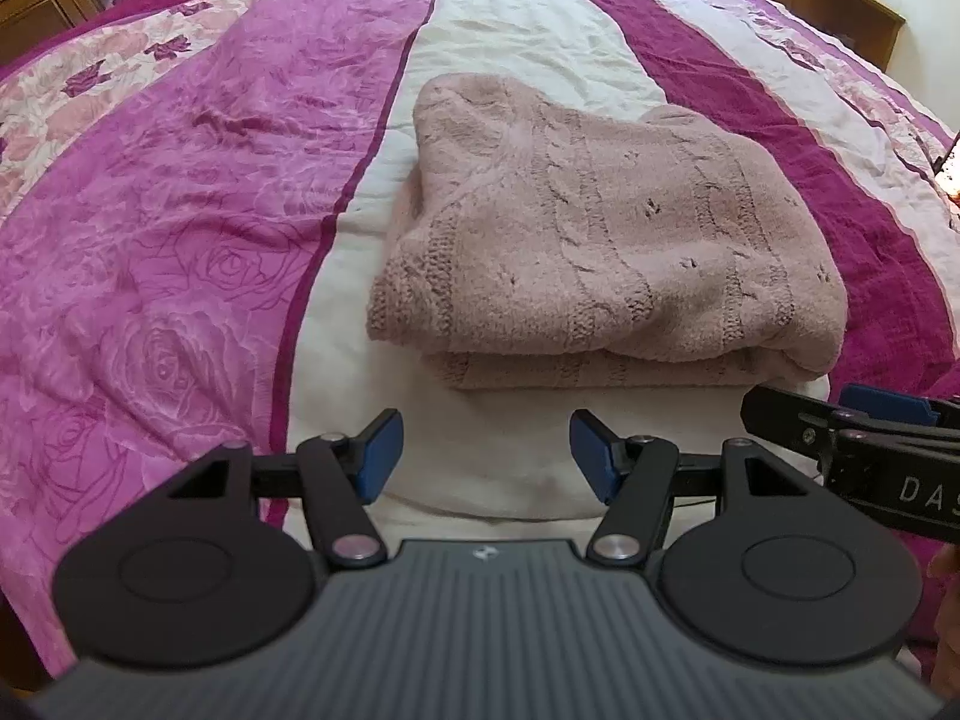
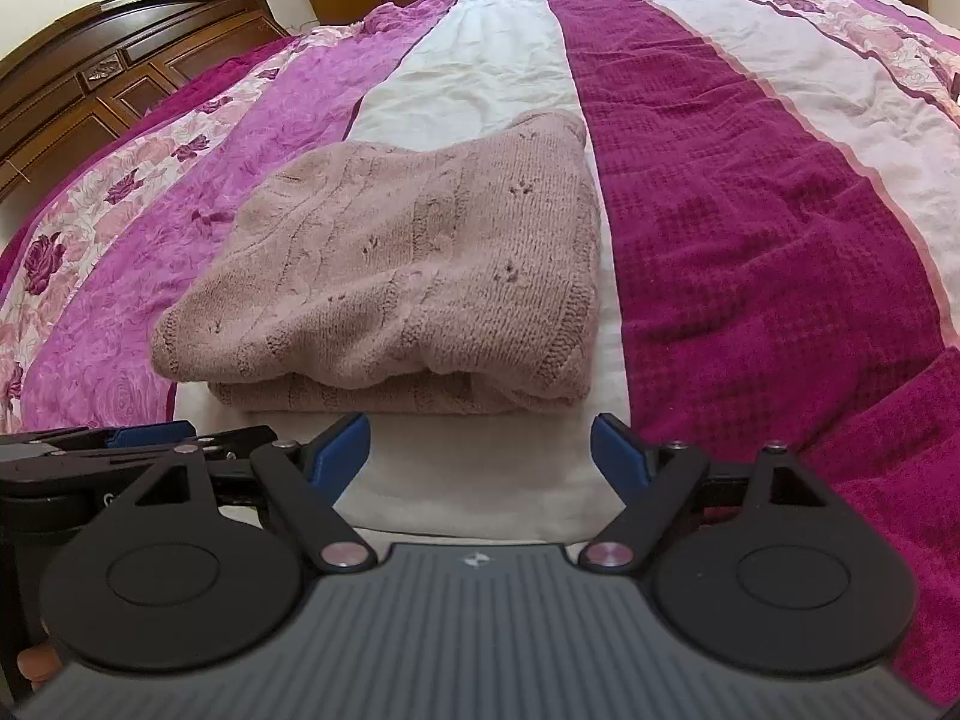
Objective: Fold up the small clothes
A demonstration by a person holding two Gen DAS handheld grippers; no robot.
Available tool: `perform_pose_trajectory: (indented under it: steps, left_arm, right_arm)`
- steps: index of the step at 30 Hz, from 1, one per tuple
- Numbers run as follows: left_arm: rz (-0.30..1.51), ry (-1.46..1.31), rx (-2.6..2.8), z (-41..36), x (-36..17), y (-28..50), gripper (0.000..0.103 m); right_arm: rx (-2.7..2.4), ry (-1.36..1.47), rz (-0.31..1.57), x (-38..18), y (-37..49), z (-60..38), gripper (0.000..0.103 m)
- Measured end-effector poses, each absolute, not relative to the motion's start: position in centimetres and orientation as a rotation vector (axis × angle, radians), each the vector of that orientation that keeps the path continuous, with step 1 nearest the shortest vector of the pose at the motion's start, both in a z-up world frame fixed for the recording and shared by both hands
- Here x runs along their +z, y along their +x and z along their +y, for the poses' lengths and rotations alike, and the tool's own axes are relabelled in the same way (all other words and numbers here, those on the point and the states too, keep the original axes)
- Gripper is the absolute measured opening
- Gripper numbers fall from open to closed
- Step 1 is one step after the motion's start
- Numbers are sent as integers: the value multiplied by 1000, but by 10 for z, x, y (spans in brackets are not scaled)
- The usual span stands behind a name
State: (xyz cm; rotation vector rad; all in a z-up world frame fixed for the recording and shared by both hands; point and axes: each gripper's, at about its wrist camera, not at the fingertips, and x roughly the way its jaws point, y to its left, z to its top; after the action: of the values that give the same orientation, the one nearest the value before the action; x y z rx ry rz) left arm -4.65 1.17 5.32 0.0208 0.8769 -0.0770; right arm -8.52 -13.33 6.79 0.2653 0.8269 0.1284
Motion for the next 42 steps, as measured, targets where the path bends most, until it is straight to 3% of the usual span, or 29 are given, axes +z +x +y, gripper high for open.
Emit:
perform_pose_trajectory:
  steps: [42]
  left_arm:
    - [896,14,-74,10,49,-48,63]
  right_arm:
    - [130,283,833,64,-86,-135,87]
